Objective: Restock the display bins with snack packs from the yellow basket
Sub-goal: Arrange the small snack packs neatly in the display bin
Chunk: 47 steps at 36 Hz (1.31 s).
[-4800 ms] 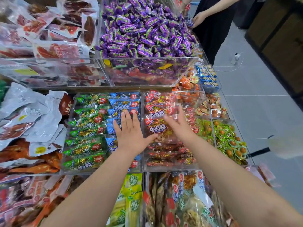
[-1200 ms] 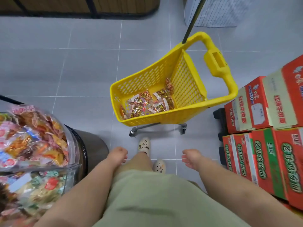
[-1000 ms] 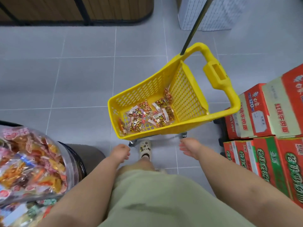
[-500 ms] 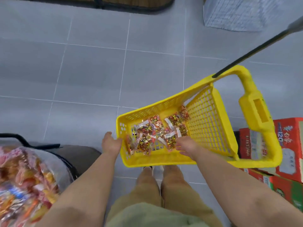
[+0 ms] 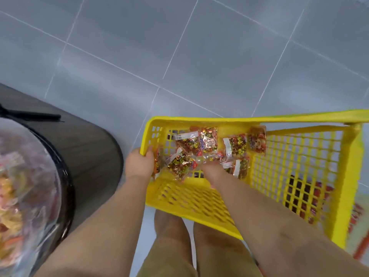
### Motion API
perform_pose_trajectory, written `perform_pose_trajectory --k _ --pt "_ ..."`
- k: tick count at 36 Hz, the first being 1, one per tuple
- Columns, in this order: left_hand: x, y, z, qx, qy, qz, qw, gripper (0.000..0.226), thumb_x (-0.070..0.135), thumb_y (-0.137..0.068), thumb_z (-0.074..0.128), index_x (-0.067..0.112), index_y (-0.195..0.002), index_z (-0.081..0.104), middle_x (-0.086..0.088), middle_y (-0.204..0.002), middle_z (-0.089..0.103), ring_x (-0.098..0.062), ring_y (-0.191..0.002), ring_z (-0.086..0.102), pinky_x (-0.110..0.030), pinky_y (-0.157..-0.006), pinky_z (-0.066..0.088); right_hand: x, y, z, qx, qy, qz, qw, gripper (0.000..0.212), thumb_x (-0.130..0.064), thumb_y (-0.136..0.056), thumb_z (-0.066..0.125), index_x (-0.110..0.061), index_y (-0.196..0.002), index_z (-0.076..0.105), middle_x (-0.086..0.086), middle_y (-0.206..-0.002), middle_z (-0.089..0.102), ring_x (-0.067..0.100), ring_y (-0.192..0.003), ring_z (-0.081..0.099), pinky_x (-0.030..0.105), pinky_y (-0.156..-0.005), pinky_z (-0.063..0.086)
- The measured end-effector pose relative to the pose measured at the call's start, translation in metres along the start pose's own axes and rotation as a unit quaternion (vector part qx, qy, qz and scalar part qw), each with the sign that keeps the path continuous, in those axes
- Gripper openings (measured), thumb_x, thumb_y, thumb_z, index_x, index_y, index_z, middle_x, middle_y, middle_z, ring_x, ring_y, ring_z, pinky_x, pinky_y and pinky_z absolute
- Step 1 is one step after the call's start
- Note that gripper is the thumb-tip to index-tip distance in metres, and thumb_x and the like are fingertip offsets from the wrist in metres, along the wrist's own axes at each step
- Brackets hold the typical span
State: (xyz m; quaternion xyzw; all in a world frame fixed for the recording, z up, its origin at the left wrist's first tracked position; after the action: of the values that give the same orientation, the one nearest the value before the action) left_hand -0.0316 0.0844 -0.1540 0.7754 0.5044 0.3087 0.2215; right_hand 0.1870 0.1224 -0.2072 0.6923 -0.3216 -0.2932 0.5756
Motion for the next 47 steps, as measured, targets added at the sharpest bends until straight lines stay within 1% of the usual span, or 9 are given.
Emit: perform_pose_trajectory --k 6,17,21,24,27,30,36,42,47 --pt "0.002 -0.001 -0.001 0.007 0.02 -0.004 1.0 0.03 0.034 -0.095 0.053 0.009 -0.08 0.061 -0.01 -0.077 0.059 -0.03 -0.073 0.053 -0.031 -0.067 0.039 -0.012 -0.03 0.019 -0.028 -0.078 0.016 0.996 0.052 -0.028 -0.084 0.069 -0.01 -0.13 0.052 0.007 -0.126 0.057 0.024 -0.111 0.057 0.038 -0.098 0.046" --pt "0.011 0.008 -0.005 0.022 0.066 -0.001 0.998 0.034 0.035 -0.093 0.055 0.016 -0.064 0.053 -0.005 -0.062 0.054 -0.031 -0.068 0.055 -0.033 -0.063 0.043 -0.011 -0.01 0.001 0.01 0.002 -0.154 0.988 0.014 -0.03 -0.085 0.068 -0.021 -0.091 0.059 0.0 -0.092 0.062 0.013 -0.075 0.057 0.024 -0.062 0.045" --pt "0.018 0.021 -0.011 0.069 0.071 0.082 0.992 0.046 0.034 -0.088 0.067 0.007 -0.124 0.057 -0.016 -0.123 0.058 -0.031 -0.121 0.048 -0.037 -0.103 0.036 -0.004 0.017 -0.03 -0.083 -0.14 -0.177 0.971 0.01 -0.014 -0.088 0.065 -0.017 -0.091 0.056 0.009 -0.092 0.066 0.019 -0.079 0.066 0.03 -0.073 0.055" --pt "0.036 0.047 -0.014 0.136 0.065 0.259 0.954 0.063 0.042 -0.08 0.065 -0.002 -0.124 0.054 -0.018 -0.121 0.052 -0.022 -0.119 0.038 -0.02 -0.105 0.024 0.004 0.036 -0.055 -0.185 -0.198 -0.153 0.95 0.011 -0.009 -0.086 0.065 -0.012 -0.093 0.058 0.001 -0.093 0.064 0.021 -0.082 0.067 0.035 -0.086 0.054" --pt "0.053 0.068 0.004 -0.1 0.172 0.223 0.954 0.063 0.053 -0.076 0.072 0.023 -0.127 0.05 0.01 -0.108 0.06 0.005 -0.1 0.052 -0.005 -0.09 0.036 0.015 0.049 -0.07 -0.25 -0.244 -0.123 0.929 0.031 -0.006 -0.074 0.071 -0.008 -0.102 0.059 0.006 -0.085 0.066 0.023 -0.077 0.068 0.04 -0.088 0.054" --pt "0.056 0.074 0.033 -0.334 0.155 0.066 0.927 0.055 0.04 -0.075 0.078 0.032 -0.123 0.051 0.012 -0.099 0.062 -0.001 -0.087 0.059 -0.021 -0.075 0.048 0.025 0.054 -0.079 -0.272 -0.279 -0.107 0.915 0.042 -0.007 -0.067 0.07 -0.01 -0.108 0.061 0.004 -0.075 0.067 0.02 -0.068 0.068 0.03 -0.071 0.058" --pt "0.044 0.075 0.065 -0.401 0.103 0.01 0.91 0.038 0.024 -0.077 0.08 0.017 -0.072 0.042 0.007 -0.063 0.038 -0.01 -0.058 0.041 -0.027 -0.056 0.031 0.04 0.036 -0.081 -0.204 -0.339 -0.086 0.915 0.032 -0.048 -0.083 0.055 -0.025 -0.104 0.064 -0.01 -0.083 0.068 0.007 -0.077 0.065 0.028 -0.066 0.057" --pt "0.035 0.069 0.08 -0.325 0.132 -0.034 0.936 0.024 0.019 -0.085 0.073 0.022 -0.084 0.049 0.003 -0.077 0.053 -0.01 -0.073 0.054 -0.024 -0.062 0.04 0.047 -0.018 -0.086 0.265 -0.057 -0.072 0.96 0.045 -0.028 -0.083 0.068 -0.009 -0.122 0.056 0.016 -0.12 0.058 0.028 -0.11 0.052 0.034 -0.09 0.046" --pt "0.02 0.06 0.079 -0.269 0.137 -0.037 0.953 0.018 0.015 -0.088 0.066 0.025 -0.089 0.052 0.001 -0.08 0.056 -0.016 -0.078 0.054 -0.028 -0.064 0.041 0.056 -0.046 -0.081 0.219 -0.006 0.034 0.975 0.078 -0.047 -0.082 0.063 -0.003 -0.138 0.032 0.017 -0.136 0.045 0.033 -0.127 0.041 0.039 -0.103 0.039"
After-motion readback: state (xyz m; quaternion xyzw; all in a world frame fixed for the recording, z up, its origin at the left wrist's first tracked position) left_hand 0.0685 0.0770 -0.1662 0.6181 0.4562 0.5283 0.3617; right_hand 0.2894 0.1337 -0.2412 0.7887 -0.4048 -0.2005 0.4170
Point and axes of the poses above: each hand's wrist, its own y-axis away from the middle knuckle, its own z-axis out of the palm, x = y × z, the point moved 2 cm from there along -y, towards the middle knuckle
